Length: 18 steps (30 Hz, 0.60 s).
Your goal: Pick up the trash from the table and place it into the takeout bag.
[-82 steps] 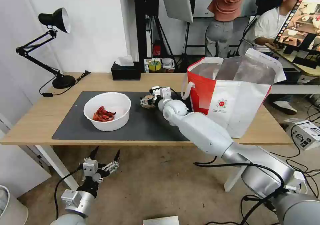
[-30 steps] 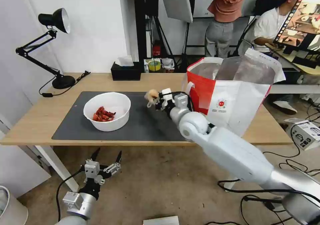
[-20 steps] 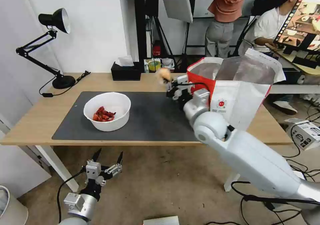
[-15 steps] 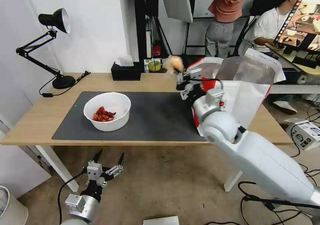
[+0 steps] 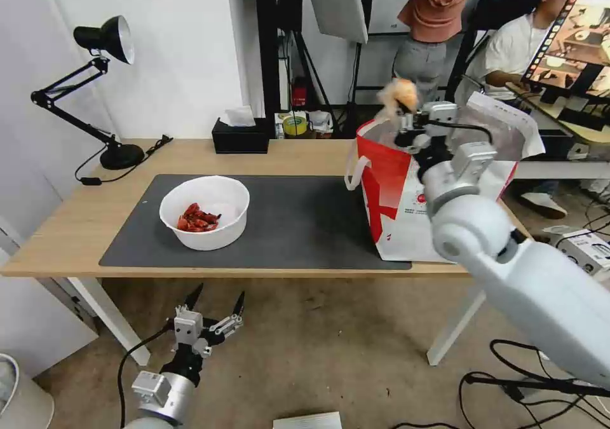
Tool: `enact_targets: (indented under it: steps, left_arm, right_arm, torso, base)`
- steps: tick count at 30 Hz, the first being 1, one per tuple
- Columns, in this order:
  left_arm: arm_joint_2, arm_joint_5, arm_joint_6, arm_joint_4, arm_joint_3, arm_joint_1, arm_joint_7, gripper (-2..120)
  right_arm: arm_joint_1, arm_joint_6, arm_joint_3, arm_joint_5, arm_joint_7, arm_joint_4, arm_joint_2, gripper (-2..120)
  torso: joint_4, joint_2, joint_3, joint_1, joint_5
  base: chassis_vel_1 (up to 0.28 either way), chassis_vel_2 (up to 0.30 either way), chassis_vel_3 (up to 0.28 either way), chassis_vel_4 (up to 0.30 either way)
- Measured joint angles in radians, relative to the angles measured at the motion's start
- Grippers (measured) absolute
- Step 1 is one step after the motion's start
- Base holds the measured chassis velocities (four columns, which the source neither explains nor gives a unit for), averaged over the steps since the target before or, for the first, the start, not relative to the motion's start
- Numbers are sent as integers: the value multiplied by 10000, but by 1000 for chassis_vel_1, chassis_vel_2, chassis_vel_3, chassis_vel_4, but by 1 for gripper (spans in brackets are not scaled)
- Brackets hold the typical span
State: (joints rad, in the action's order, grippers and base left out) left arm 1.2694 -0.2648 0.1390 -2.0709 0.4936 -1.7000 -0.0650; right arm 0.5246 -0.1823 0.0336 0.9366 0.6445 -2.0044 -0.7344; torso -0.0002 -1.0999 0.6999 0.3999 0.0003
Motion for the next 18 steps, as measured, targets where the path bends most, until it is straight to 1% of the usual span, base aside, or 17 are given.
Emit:
enact_targets:
  steps: [5, 15, 17, 18]
  left_arm:
    - [-6, 35, -1, 46, -136, 31, 1, 100]
    - [-89, 27, -2, 63, -117, 55, 11, 100]
    - [-94, 21, -1, 56, -116, 52, 13, 100]
    - [-94, 21, -1, 56, -116, 52, 13, 100]
  right_arm:
    - [238, -129, -234, 128, 107, -29, 145, 4]
    - [636, -307, -561, 128, 87, -82, 256, 4]
    - [792, -407, -695, 101, 14, -111, 320, 13]
    - [792, -407, -695, 101, 14, -111, 320, 13]
  torso:
    - [1, 0, 0, 0, -2]
    - [2, 0, 0, 0, -2]
    - [1, 0, 0, 0, -2]
    - [1, 0, 0, 0, -2]
  base:
    - [0, 0, 0, 0]
    - [0, 0, 0, 0]
    - [0, 0, 0, 0]
    - [0, 0, 0, 0]
